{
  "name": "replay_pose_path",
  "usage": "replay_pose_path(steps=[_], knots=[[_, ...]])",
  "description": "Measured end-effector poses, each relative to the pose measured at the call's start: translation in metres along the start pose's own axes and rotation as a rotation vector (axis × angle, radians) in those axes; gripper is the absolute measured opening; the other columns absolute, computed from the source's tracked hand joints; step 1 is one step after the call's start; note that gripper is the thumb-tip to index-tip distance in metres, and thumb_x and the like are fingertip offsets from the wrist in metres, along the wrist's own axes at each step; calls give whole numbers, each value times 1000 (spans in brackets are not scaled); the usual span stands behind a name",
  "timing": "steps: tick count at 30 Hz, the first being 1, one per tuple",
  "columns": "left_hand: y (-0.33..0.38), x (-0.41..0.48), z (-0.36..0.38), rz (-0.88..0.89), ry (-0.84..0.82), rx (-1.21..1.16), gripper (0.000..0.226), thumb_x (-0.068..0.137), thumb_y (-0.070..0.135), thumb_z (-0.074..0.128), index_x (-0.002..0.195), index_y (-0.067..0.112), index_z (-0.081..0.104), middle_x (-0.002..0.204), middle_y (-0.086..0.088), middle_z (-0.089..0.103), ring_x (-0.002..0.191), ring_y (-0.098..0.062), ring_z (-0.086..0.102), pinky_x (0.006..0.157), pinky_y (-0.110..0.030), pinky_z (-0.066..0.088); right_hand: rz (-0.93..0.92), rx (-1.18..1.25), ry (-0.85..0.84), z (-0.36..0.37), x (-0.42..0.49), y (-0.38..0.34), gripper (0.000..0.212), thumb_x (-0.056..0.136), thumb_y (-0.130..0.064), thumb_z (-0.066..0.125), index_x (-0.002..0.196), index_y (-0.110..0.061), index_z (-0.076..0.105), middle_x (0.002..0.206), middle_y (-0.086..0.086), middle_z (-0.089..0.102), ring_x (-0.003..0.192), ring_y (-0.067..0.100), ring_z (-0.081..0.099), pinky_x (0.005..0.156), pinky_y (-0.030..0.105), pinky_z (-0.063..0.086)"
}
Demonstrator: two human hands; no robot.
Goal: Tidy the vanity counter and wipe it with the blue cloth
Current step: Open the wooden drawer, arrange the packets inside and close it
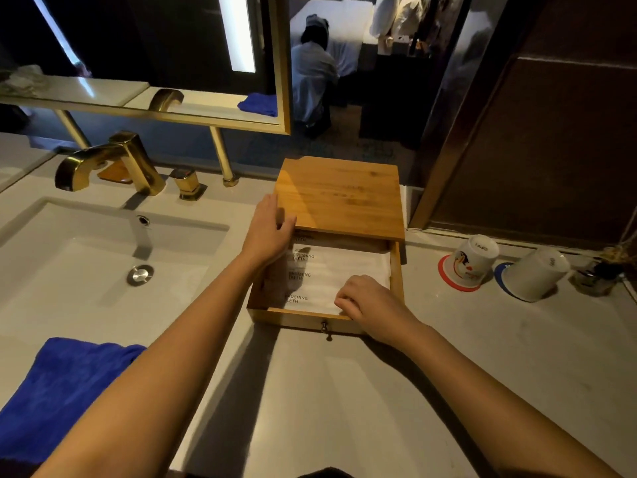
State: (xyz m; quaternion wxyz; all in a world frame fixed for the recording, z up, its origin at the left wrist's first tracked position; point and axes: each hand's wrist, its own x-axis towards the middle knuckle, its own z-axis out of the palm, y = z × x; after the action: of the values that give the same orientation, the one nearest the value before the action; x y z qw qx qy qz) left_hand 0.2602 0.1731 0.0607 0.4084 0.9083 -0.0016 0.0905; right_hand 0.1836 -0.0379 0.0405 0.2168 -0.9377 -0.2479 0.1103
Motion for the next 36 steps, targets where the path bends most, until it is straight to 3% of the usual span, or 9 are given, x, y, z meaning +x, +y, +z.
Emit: replay_pose_path(steps=[3,8,12,18,29,36], knots=[[-2,28,10,145,-122,271,36,93,31,42,121,8,42,125,-14,48,115,-28,44,99,-44,38,-9,34,-57,1,-8,-2,31,96,-35,42,107,-16,64,106,3,62,95,13,51,83,29,46],[-15,54,23,189,-221,582,50,95,40,33,134,8,35,141,-15,39,129,-31,33,106,-47,27,-21,70,-69,2,-21,-3,27,94,-37,45,104,-20,64,101,0,63,88,9,51,78,25,45],[-20,65,23,211,-260,638,60,95,47,28,141,9,26,152,-16,24,139,-31,20,112,-47,18,2,48,-14,5,-26,-4,21,92,-32,50,105,-21,63,101,-2,62,90,9,51,80,24,45],[-27,68,25,217,-307,669,66,95,51,19,146,11,13,157,-13,9,145,-27,5,116,-45,6,79,65,232,16,-31,-8,15,88,-28,59,93,-18,69,91,-3,67,81,5,49,72,15,40],[-25,67,23,205,-334,656,65,95,50,17,147,11,9,158,-12,4,145,-26,0,117,-44,2,35,50,369,18,-31,-16,14,88,-18,61,95,-12,72,89,5,71,87,16,58,76,26,48],[-27,68,25,199,-332,668,65,95,50,17,147,12,8,158,-11,4,145,-25,0,117,-44,1,77,54,413,6,7,1,18,90,-19,58,101,-10,70,97,7,71,93,17,58,80,23,44]])
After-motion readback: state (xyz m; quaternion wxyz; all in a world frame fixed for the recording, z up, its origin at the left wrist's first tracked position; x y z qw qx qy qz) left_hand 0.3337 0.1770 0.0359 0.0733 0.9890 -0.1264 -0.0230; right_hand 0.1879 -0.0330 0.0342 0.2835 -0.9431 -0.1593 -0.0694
